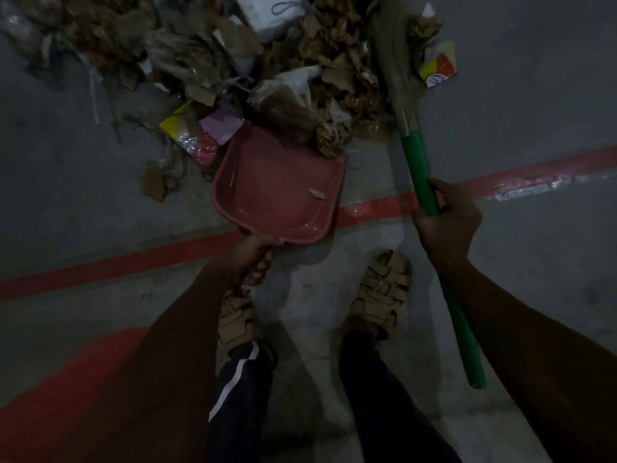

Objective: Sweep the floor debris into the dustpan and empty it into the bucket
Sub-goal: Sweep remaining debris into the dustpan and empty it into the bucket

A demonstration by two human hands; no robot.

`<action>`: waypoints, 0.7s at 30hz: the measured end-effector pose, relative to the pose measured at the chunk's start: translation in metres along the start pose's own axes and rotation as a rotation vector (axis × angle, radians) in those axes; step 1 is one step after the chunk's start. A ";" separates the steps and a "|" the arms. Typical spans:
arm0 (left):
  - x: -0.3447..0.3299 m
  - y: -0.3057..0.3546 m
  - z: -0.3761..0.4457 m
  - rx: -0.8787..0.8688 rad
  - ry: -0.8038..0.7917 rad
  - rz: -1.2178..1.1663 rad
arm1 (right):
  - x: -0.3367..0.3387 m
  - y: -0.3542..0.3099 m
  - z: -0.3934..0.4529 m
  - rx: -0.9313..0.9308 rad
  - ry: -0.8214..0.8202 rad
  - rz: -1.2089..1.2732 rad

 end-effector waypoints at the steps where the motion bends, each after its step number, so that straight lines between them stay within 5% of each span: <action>1: -0.001 0.003 0.001 -0.006 0.010 0.013 | 0.000 0.002 -0.004 -0.001 -0.012 0.006; 10: -0.008 0.050 0.009 -0.124 0.147 0.096 | -0.014 0.011 -0.022 -0.015 -0.076 0.080; 21: -0.010 0.090 0.011 -0.157 0.061 0.159 | -0.026 0.043 -0.003 -0.135 -0.055 0.057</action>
Point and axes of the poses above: each hand's wrist, its own z-axis towards the middle knuckle, its own x-axis out of the back of the hand, y = z × x, the point moved 7 cm from there along z, towards the middle knuckle, and after that the axes turned 10 degrees about x, right-handed, at the moved point
